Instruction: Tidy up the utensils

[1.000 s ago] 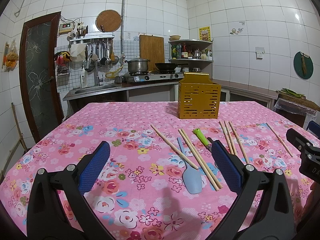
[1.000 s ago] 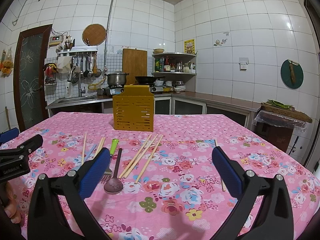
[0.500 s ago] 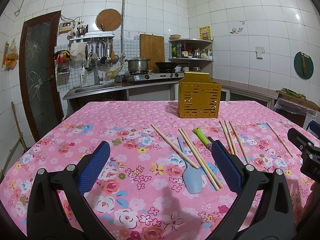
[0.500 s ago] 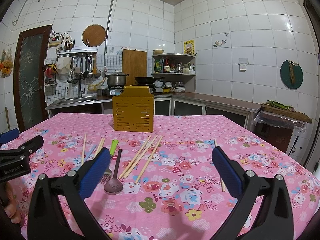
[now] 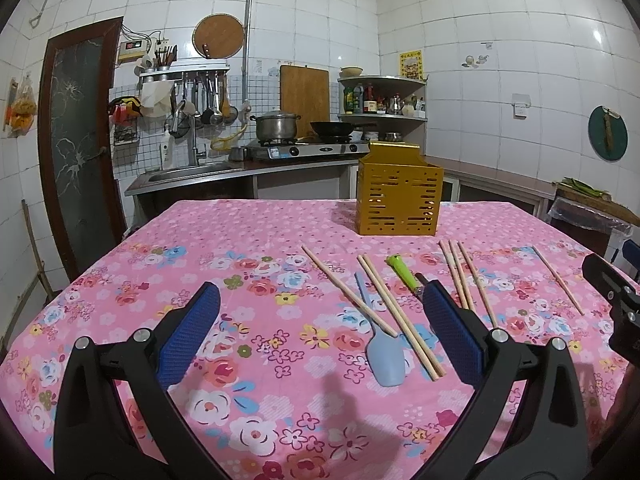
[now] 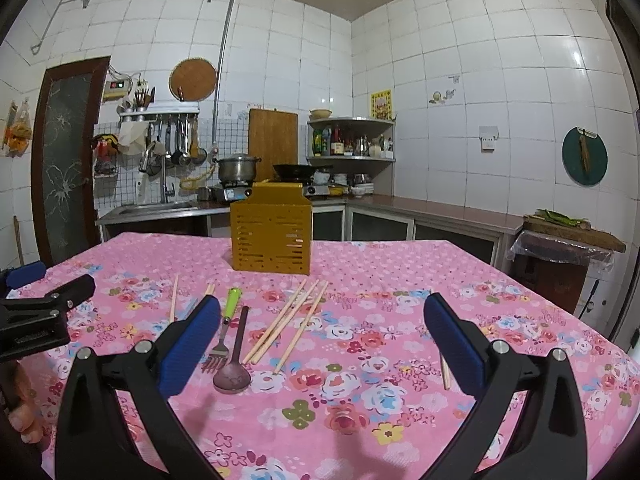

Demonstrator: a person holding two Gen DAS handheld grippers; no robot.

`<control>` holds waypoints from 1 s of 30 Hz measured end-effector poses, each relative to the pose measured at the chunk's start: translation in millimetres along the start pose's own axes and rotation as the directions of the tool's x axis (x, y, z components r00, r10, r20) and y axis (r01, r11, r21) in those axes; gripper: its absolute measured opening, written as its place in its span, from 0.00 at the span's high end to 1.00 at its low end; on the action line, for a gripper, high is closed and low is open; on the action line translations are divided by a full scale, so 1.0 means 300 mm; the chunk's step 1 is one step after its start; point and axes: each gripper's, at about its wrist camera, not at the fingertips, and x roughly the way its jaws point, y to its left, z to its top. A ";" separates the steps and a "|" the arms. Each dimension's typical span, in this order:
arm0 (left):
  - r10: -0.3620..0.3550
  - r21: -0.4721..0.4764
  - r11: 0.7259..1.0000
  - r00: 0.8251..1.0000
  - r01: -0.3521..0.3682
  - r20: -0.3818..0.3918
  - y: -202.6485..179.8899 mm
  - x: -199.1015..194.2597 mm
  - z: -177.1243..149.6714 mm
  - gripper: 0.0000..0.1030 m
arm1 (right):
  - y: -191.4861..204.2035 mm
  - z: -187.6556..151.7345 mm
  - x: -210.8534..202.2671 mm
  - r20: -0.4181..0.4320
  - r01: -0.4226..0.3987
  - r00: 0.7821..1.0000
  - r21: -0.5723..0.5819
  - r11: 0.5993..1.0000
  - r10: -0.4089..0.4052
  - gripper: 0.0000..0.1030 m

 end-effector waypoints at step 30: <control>0.021 -0.022 1.000 0.999 -0.022 -0.044 0.007 0.303 0.368 0.05 | 0.013 0.286 0.457 -0.125 0.057 0.990 -0.040 0.998 -0.061 0.04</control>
